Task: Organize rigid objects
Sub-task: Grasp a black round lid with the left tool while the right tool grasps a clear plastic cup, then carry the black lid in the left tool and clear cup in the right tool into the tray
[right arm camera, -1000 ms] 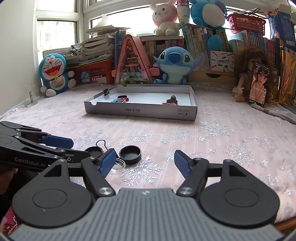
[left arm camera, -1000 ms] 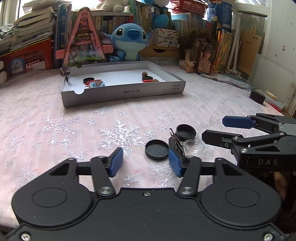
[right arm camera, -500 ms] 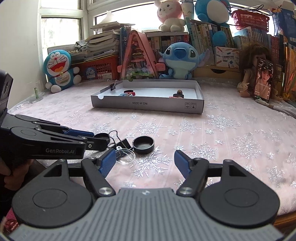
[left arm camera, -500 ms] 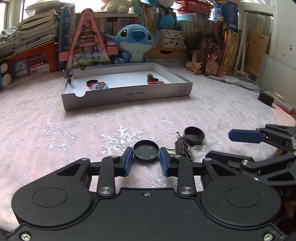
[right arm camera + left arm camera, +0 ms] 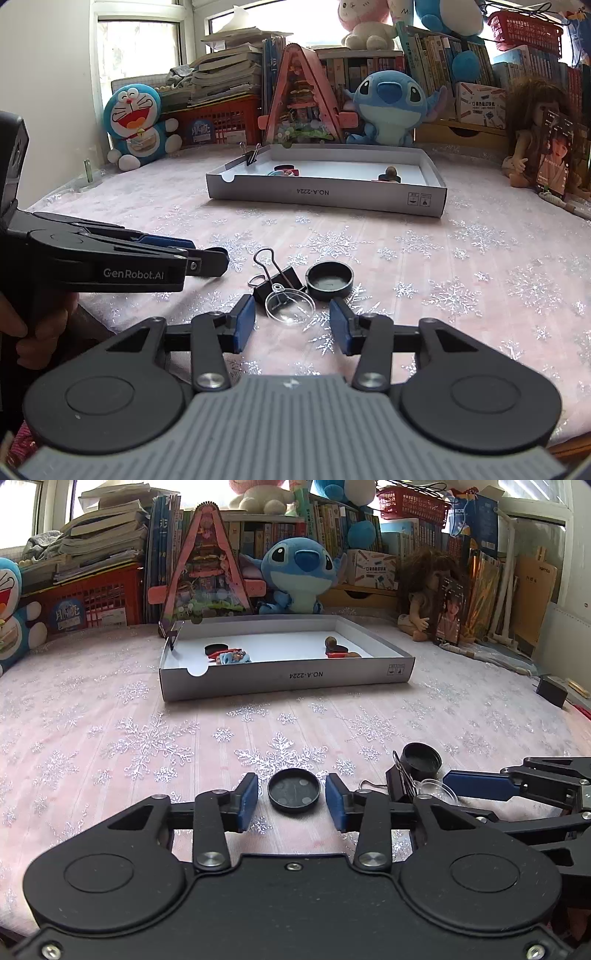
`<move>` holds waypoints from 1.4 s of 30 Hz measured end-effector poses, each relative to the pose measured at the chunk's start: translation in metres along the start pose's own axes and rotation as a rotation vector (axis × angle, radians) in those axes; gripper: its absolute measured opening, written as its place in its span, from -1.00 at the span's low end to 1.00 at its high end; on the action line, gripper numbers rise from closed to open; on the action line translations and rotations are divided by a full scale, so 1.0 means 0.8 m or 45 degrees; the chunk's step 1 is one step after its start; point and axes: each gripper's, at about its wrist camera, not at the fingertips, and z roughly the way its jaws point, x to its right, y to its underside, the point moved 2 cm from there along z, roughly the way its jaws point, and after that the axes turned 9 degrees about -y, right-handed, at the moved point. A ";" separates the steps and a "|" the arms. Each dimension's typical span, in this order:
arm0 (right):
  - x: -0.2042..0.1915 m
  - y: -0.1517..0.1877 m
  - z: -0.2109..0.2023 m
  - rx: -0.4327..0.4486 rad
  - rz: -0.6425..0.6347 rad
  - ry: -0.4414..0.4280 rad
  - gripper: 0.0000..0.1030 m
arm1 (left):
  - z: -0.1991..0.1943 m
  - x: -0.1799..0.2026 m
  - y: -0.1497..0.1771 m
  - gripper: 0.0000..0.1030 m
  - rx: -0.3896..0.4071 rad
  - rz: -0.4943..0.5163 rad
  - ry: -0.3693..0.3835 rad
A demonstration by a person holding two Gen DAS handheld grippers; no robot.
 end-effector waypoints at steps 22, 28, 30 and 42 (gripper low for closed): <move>0.012 -0.037 -0.014 0.091 -0.049 0.117 -0.35 | -0.003 -0.010 -0.036 -0.43 0.008 -0.047 -0.005; 0.026 -0.060 -0.013 0.127 -0.051 0.160 -0.35 | 0.003 -0.022 -0.065 -0.43 0.033 -0.078 -0.021; 0.031 -0.069 -0.010 0.132 -0.048 0.173 -0.35 | 0.007 -0.024 -0.076 -0.43 0.037 -0.090 -0.024; 0.057 -0.115 0.018 0.144 -0.051 0.228 -0.36 | 0.034 -0.037 -0.128 -0.43 0.080 -0.130 -0.054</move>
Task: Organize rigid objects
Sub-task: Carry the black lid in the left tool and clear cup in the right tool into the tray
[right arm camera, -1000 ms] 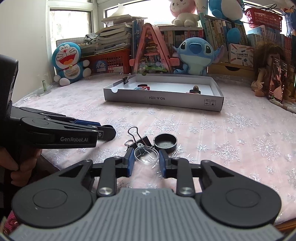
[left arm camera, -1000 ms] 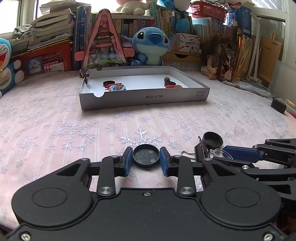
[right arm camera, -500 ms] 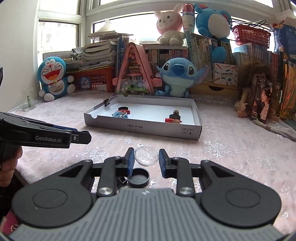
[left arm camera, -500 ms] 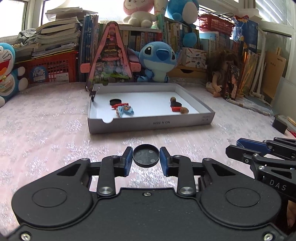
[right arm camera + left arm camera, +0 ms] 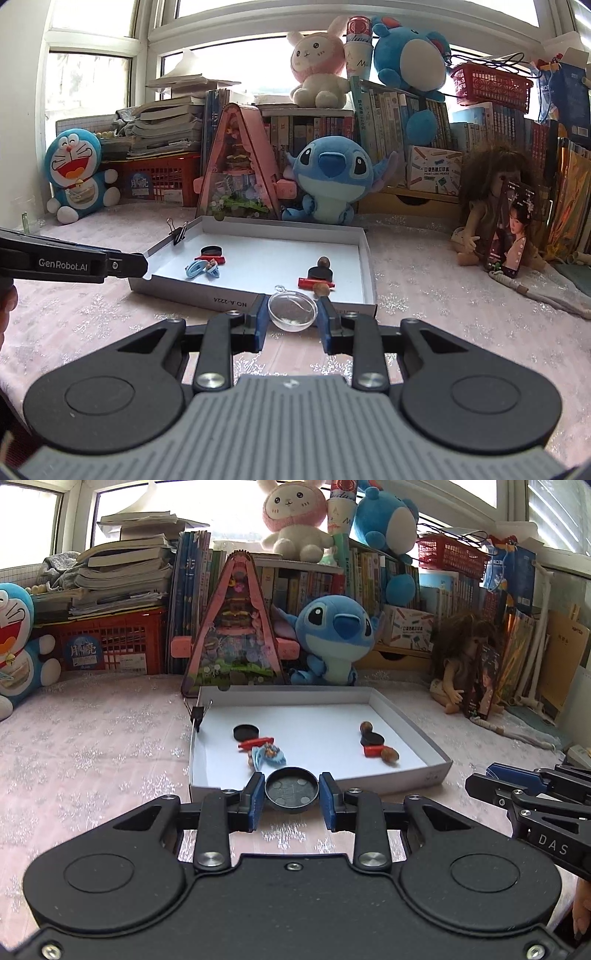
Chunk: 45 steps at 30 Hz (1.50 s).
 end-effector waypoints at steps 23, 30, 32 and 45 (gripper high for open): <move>0.035 -0.028 0.141 -0.174 0.062 0.011 -0.36 | 0.132 0.004 -0.026 -0.43 -0.178 -0.023 -0.065; 0.044 -0.018 0.166 -0.227 0.076 0.029 -0.36 | 0.155 0.002 -0.020 -0.43 -0.213 -0.020 -0.088; 0.046 -0.017 0.171 -0.235 0.077 0.032 -0.36 | 0.159 0.002 -0.019 -0.43 -0.213 -0.017 -0.093; 0.047 -0.012 0.186 -0.267 0.081 0.034 -0.36 | 0.175 0.006 -0.016 -0.43 -0.217 0.008 -0.123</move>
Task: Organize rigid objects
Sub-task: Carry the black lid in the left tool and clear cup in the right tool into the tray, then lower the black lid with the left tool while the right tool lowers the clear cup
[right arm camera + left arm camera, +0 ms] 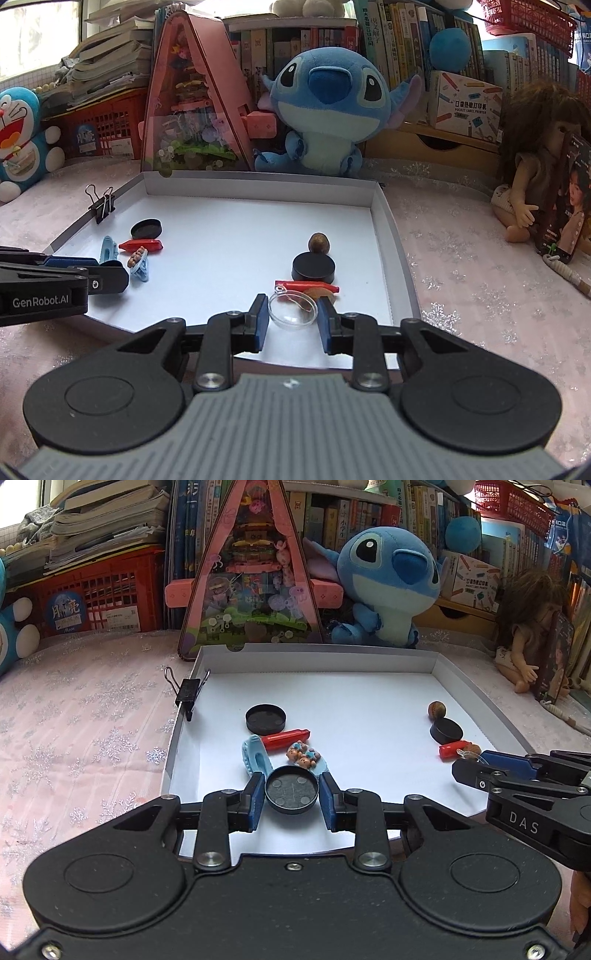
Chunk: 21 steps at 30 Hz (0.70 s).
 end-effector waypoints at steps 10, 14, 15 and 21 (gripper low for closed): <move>0.006 0.000 0.005 -0.015 0.038 -0.012 -0.35 | 0.007 0.004 0.001 -0.42 -0.004 0.018 -0.011; 0.008 0.000 0.008 -0.020 0.046 -0.012 -0.36 | 0.007 0.004 0.001 -0.42 -0.003 0.021 -0.012; 0.007 0.000 0.008 -0.020 0.045 -0.012 -0.36 | 0.007 0.004 0.002 -0.42 -0.003 0.021 -0.012; 0.008 0.000 0.008 -0.020 0.047 -0.012 -0.34 | 0.006 0.006 0.002 -0.42 0.003 0.036 -0.020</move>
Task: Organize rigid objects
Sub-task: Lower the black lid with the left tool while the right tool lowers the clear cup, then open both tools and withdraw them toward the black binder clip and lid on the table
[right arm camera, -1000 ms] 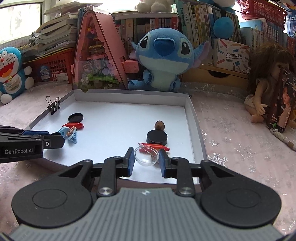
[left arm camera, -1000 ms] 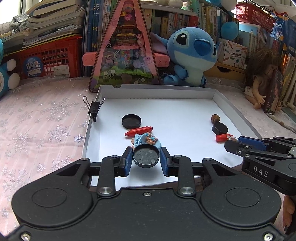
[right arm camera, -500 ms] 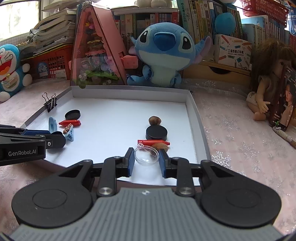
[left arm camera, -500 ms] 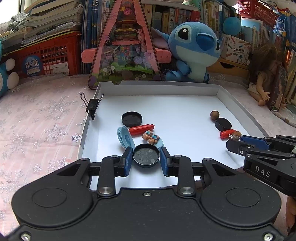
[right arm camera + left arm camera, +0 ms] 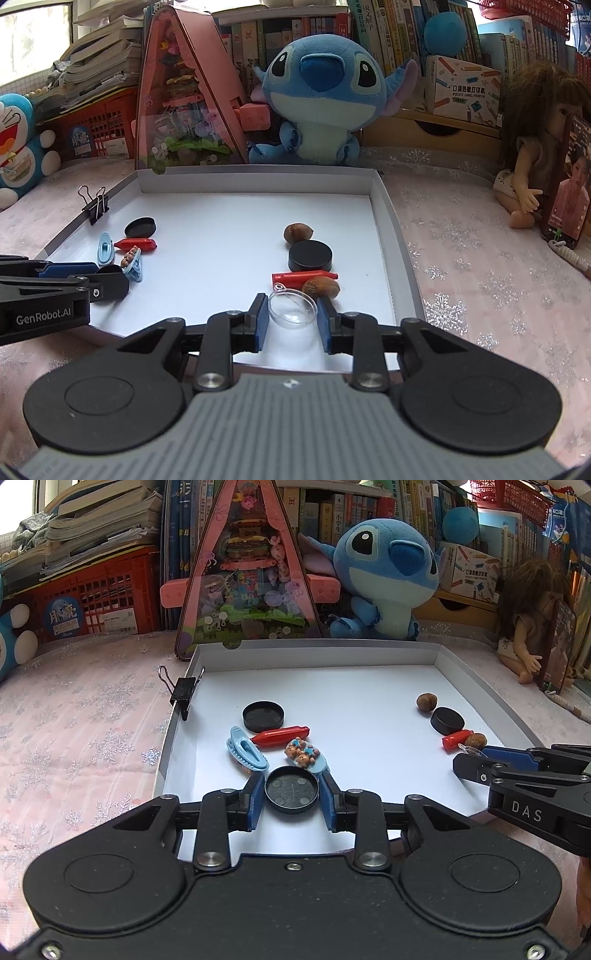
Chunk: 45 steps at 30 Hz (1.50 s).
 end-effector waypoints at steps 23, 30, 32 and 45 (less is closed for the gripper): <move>-0.024 0.011 -0.092 0.149 -0.112 0.010 0.55 | -0.100 -0.007 0.024 0.50 0.110 0.070 0.103; -0.038 0.036 -0.136 0.201 -0.167 -0.017 0.63 | -0.144 -0.009 0.056 0.53 0.130 0.090 0.169; -0.041 0.044 -0.147 0.211 -0.175 -0.027 0.64 | -0.154 -0.010 0.065 0.53 0.128 0.088 0.188; -0.052 0.091 -0.192 0.256 -0.224 -0.027 0.68 | -0.203 -0.005 0.137 0.55 0.074 0.142 0.308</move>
